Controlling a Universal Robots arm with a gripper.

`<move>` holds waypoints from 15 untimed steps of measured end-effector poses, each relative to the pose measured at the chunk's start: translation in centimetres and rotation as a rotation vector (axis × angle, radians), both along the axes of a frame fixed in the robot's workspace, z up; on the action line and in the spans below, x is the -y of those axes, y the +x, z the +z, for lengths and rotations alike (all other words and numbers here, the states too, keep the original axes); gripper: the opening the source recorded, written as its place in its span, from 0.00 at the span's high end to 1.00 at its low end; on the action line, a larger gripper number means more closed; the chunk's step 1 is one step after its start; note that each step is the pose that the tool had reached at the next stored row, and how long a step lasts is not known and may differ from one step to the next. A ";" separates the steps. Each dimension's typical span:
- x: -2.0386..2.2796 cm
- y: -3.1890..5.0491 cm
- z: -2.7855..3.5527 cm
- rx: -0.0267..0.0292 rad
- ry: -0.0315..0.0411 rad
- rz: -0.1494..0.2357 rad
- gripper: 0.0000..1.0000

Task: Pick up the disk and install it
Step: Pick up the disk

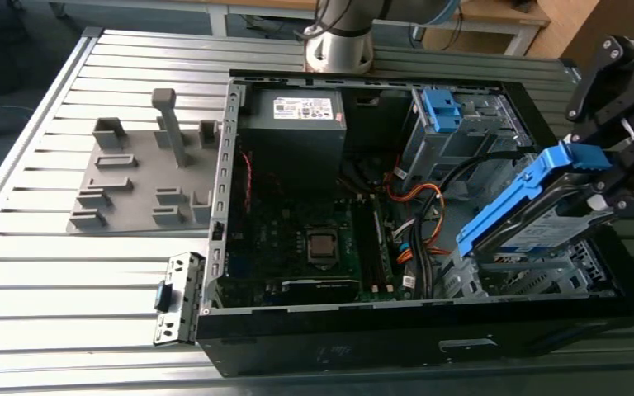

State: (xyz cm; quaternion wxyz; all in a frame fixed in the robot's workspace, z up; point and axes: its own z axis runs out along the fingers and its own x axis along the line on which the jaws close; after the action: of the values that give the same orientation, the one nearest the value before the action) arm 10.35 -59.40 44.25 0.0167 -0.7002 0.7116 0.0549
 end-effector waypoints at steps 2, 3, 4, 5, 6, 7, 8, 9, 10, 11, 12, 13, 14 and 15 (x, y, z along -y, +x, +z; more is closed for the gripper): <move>-0.09 0.67 -0.10 -0.0014 -0.0002 0.000 0.64; -0.14 1.00 -0.15 -0.0021 -0.0002 0.000 0.64; -0.21 1.25 -0.19 -0.0024 -0.0003 0.000 0.64; -0.30 1.42 -0.21 -0.0025 -0.0001 0.000 0.64; -0.39 1.58 -0.23 -0.0025 0.0001 0.000 0.64; -0.46 1.75 -0.23 -0.0025 0.0001 0.001 0.64; -0.49 1.92 -0.23 -0.0026 0.0000 0.001 0.64; -0.51 2.10 -0.23 -0.0028 0.0001 0.001 0.64; -0.51 2.23 -0.24 -0.0029 0.0001 0.001 0.64; -0.52 2.28 -0.23 -0.0029 0.0000 0.001 0.64; -0.52 2.28 -0.23 -0.0029 0.0001 0.001 0.64; -0.52 2.28 -0.23 -0.0030 0.0000 0.001 0.64; -0.52 2.28 -0.23 -0.0032 0.0001 0.001 0.64; -0.52 2.28 -0.23 -0.0032 0.0001 0.001 0.64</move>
State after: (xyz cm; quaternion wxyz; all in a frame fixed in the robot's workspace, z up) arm 12.64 -58.88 44.02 0.0155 -0.7006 0.7112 0.0560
